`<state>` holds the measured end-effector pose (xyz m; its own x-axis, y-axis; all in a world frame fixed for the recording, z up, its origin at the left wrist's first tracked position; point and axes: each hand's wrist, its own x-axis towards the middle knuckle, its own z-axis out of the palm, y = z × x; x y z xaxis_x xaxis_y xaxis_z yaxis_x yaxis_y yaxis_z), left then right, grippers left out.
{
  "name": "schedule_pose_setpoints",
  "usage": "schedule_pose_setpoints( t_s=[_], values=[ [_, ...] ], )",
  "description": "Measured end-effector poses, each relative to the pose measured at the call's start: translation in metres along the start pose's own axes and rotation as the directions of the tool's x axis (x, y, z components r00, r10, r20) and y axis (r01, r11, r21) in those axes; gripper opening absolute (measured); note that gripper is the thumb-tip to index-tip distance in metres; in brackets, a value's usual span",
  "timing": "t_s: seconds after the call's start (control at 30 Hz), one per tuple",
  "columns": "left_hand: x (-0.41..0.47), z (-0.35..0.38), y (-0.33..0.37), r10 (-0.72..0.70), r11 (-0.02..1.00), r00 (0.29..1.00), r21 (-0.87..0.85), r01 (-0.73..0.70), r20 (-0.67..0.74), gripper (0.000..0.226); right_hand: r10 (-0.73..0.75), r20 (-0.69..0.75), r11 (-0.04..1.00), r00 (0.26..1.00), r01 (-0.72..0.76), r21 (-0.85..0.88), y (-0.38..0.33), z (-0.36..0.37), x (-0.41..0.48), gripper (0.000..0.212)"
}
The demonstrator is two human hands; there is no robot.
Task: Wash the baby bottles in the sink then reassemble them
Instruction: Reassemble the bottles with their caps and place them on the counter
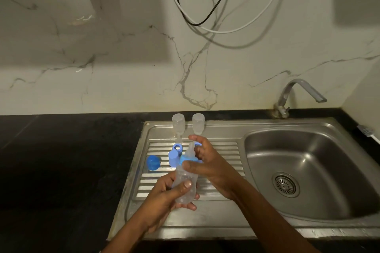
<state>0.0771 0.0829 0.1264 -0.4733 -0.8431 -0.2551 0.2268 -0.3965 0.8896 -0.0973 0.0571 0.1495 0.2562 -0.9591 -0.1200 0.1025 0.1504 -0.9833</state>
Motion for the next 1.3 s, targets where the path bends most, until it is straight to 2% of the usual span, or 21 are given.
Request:
schedule_pose_setpoints(
  t_s=[0.1, 0.17, 0.23, 0.3, 0.4, 0.5, 0.57, 0.7, 0.77, 0.87, 1.0, 1.13, 1.23, 1.3],
  values=[
    [0.004, 0.010, -0.006, -0.011, 0.997, 0.999, -0.071, 0.013, 0.030, 0.053, 0.024, 0.120, 0.979, 0.993, -0.047, 0.196, 0.004, -0.017, -0.007, 0.055],
    [0.005, 0.019, -0.009, -0.021, 0.997, 0.998, -0.075, 0.026, 0.059, 0.049, 0.011, 0.162, 0.987, 0.987, -0.037, 0.157, 0.005, -0.029, -0.014, 0.050],
    [0.007, 0.030, -0.015, 0.003, 1.000, 1.000, 0.029, -0.004, 0.014, 0.051, -0.007, 0.130, 0.991, 0.991, -0.010, 0.131, 0.007, -0.036, -0.019, 0.046],
    [0.009, 0.040, -0.021, 0.078, 0.975, 0.989, 0.217, -0.048, -0.129, 0.052, -0.021, 0.035, 0.991, 0.999, 0.016, 0.136, 0.011, -0.036, -0.023, 0.034],
    [0.011, 0.054, -0.032, 0.248, 0.874, 0.908, 0.482, -0.059, -0.338, 0.036, -0.005, -0.078, 0.990, 0.997, 0.016, 0.141, 0.024, -0.031, -0.020, 0.026],
    [0.008, 0.059, -0.038, 0.370, 0.797, 0.816, 0.604, -0.033, -0.443, 0.027, 0.030, -0.146, 0.992, 0.989, -0.011, 0.129, 0.035, -0.013, -0.011, 0.027],
    [0.003, 0.058, -0.039, 0.427, 0.761, 0.749, 0.648, 0.005, -0.507, 0.027, 0.046, -0.174, 0.993, 0.984, -0.026, 0.114, 0.041, 0.004, -0.004, 0.028],
    [-0.008, 0.042, -0.040, 0.469, 0.714, 0.659, 0.692, 0.110, -0.588, 0.032, 0.042, -0.213, 0.998, 0.976, -0.030, 0.061, 0.047, 0.039, 0.011, 0.021],
    [-0.013, 0.028, -0.042, 0.488, 0.701, 0.608, 0.696, 0.154, -0.626, 0.042, 0.039, -0.234, 0.999, 0.971, -0.035, 0.020, 0.048, 0.057, 0.017, 0.018],
    [-0.021, 0.009, -0.041, 0.508, 0.699, 0.562, 0.694, 0.173, -0.653, 0.051, -0.001, -0.274, 0.993, 0.962, -0.030, -0.110, 0.047, 0.084, 0.024, 0.015],
    [-0.029, -0.030, -0.035, 0.486, 0.742, 0.567, 0.657, 0.135, -0.665, 0.039, -0.040, -0.263, 0.966, 0.964, -0.030, -0.257, 0.049, 0.122, 0.040, 0.030],
    [-0.037, -0.091, -0.030, 0.389, 0.789, 0.668, 0.603, 0.114, -0.635, 0.024, -0.002, -0.191, 0.950, 0.982, -0.058, -0.308, 0.068, 0.154, 0.062, 0.031],
    [-0.041, -0.146, -0.024, 0.415, 0.788, 0.672, 0.612, 0.072, -0.613, 0.029, 0.066, -0.171, 0.949, 0.983, -0.115, -0.293, 0.082, 0.185, 0.086, 0.031],
    [-0.038, -0.177, -0.016, 0.412, 0.781, 0.665, 0.617, 0.095, -0.623, 0.044, 0.095, -0.183, 0.943, 0.978, -0.147, -0.297, 0.088, 0.200, 0.102, 0.032]
  ],
)
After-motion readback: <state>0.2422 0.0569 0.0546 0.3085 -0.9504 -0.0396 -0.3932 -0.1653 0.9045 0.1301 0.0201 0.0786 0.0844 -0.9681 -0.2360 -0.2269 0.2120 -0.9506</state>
